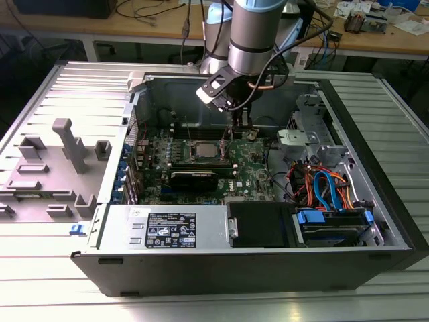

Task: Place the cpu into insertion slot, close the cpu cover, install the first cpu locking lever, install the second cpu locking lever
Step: 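Close the cpu cover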

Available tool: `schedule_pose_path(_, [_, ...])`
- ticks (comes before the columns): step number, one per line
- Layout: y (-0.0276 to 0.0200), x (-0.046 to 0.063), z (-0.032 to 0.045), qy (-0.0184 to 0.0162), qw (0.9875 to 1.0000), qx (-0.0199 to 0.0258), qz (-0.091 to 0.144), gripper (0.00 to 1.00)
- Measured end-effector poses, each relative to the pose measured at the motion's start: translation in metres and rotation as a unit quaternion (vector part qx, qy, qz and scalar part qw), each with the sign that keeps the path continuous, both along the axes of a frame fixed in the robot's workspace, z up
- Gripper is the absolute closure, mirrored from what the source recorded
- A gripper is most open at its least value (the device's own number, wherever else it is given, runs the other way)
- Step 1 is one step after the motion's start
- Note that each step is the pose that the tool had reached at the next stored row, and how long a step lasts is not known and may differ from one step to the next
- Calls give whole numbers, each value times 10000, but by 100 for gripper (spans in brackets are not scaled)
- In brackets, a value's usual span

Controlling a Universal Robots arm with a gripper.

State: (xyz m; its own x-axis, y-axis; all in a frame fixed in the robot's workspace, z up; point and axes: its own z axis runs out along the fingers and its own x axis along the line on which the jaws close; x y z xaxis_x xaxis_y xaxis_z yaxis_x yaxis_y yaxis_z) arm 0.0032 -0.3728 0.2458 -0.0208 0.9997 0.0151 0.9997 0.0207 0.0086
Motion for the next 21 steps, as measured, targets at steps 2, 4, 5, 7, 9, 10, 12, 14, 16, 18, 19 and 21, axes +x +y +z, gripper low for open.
schedule_pose_path(2, [0, -8, 0, 0, 10000, 0, 0, 89])
schedule_pose_path(4, [0, -16, 0, 0, 10000, 0, 0, 89])
schedule_pose_path(5, [0, -22, 0, 0, 10000, 0, 0, 89])
schedule_pose_path(7, [0, -30, 0, 0, 10000, 0, 0, 89])
schedule_pose_path(9, [0, -35, 0, 0, 10000, 0, 1, 89])
schedule_pose_path(10, [0, -35, 0, 0, 10000, 0, 1, 89])
schedule_pose_path(12, [0, -36, 0, 0, 10000, 0, 0, 89])
schedule_pose_path(14, [0, -36, 0, 0, 10000, 0, 0, 89])
schedule_pose_path(16, [0, -39, 0, 0, 10000, 0, -1, 89])
schedule_pose_path(18, [0, -52, 0, 0, 10000, 0, 0, 89])
schedule_pose_path(19, [0, -63, 0, 0, 10000, 0, 0, 89])
schedule_pose_path(21, [0, -74, 0, 0, 10000, 0, 1, 89])
